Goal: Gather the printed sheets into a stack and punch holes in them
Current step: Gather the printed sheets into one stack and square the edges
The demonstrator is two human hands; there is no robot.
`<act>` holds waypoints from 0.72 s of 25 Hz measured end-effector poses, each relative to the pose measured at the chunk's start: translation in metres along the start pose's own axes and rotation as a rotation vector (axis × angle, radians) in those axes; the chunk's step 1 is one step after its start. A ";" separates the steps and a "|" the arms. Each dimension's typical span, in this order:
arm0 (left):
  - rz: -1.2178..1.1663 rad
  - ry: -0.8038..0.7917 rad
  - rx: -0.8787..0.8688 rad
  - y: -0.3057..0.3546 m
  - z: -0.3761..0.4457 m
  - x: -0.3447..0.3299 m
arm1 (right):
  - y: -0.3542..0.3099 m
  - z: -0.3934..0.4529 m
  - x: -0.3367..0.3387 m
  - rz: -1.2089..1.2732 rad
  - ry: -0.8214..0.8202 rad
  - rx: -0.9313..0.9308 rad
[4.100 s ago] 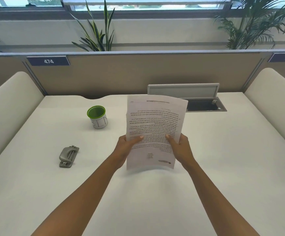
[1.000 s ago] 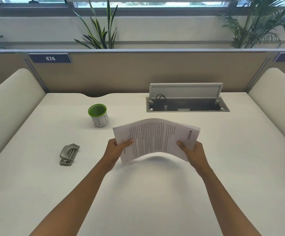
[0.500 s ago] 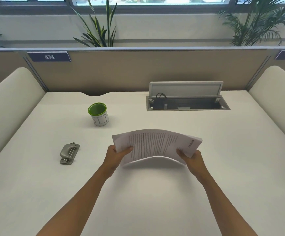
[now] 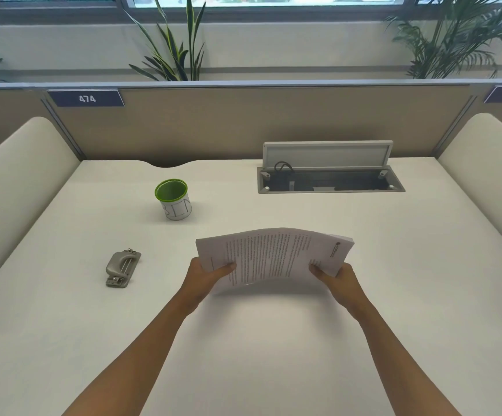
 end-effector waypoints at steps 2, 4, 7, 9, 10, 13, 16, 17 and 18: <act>0.027 0.010 0.015 -0.005 -0.002 -0.002 | 0.007 0.000 -0.003 -0.018 -0.010 -0.018; 0.033 0.007 0.017 -0.007 -0.003 -0.004 | 0.011 0.001 -0.002 -0.024 -0.005 -0.030; 0.031 -0.004 0.025 -0.006 -0.003 -0.003 | 0.014 0.003 0.001 -0.016 -0.010 -0.040; 0.052 -0.010 0.050 -0.011 -0.005 -0.003 | 0.018 0.003 -0.001 -0.036 -0.035 -0.054; 0.066 -0.011 0.057 -0.014 -0.007 -0.003 | 0.022 0.003 -0.002 -0.052 -0.042 -0.062; 0.094 0.002 0.054 -0.016 -0.010 -0.005 | 0.023 0.006 -0.001 -0.074 -0.024 -0.074; 0.122 0.007 0.041 -0.007 -0.009 -0.010 | 0.013 0.009 0.003 -0.028 -0.012 -0.057; 0.124 0.010 0.035 -0.004 -0.008 -0.011 | 0.009 0.010 0.004 0.002 -0.004 -0.053; 0.116 0.020 0.033 -0.001 -0.006 -0.011 | 0.005 0.011 0.006 0.023 0.006 -0.052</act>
Point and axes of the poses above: each hand's wrist, its own z-axis towards the middle knuckle, its own x-axis out of the back of the hand, y = z × x, the point moved 7 cm from there along z, towards the middle knuckle, and after that the axes turned 9 degrees about -z, right-handed, at the moved point
